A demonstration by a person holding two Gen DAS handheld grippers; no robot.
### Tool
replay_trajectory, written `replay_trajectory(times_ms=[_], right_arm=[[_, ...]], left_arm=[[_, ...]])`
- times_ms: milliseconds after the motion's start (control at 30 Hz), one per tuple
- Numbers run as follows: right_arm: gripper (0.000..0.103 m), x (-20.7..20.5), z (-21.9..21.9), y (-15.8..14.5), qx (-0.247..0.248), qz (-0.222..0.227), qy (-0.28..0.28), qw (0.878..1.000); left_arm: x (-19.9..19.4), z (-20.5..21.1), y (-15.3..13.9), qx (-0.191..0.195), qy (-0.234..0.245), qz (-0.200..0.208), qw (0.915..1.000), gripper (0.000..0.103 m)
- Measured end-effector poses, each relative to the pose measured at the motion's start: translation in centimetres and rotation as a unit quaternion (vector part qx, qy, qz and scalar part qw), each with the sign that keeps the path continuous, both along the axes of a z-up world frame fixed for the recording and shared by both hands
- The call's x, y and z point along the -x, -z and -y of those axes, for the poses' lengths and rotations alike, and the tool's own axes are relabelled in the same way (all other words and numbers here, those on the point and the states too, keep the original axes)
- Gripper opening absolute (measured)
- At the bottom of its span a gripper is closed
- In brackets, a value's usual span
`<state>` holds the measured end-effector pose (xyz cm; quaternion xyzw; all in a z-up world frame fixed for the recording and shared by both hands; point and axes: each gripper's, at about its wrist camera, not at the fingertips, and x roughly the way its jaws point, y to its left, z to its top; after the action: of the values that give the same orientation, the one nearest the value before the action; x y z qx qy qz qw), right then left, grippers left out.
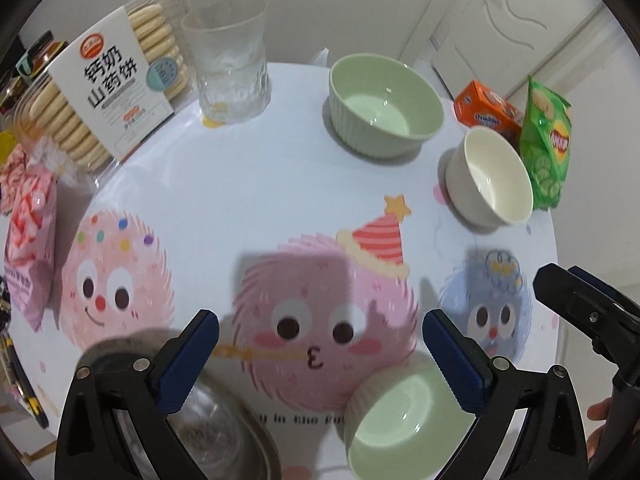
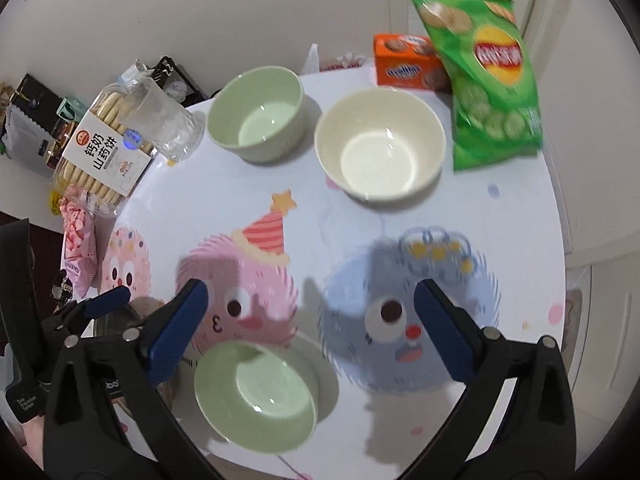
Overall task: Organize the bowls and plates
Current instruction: 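Open both grippers to release the pale green bowl, then move both grippers to another pale green bowl and close them on its rim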
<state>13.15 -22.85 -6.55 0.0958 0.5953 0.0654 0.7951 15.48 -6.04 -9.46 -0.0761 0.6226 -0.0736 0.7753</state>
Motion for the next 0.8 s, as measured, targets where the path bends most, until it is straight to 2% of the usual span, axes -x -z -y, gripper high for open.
replay_trajectory(times_ms=[233,367,800], right_arm=[[0.102,-4.9,-0.2,-0.5,-0.013,0.002,-0.001,1.0],[0.102,-8.1,-0.3,-0.5,-0.015,0.0,-0.009,1.0],[0.102,-15.9,-1.6,2.0,0.004,-0.022,-0.054,0.998]], left_arm=[[-3.7,-0.1,0.5,0.013,-0.013,-0.01,0.9998,0.103],[-6.2,-0.5,1.2,0.025,-0.036,-0.019,0.9988,0.103],[-12.5,-0.2,3.6,0.031,-0.093,-0.042,0.9943,0.103]])
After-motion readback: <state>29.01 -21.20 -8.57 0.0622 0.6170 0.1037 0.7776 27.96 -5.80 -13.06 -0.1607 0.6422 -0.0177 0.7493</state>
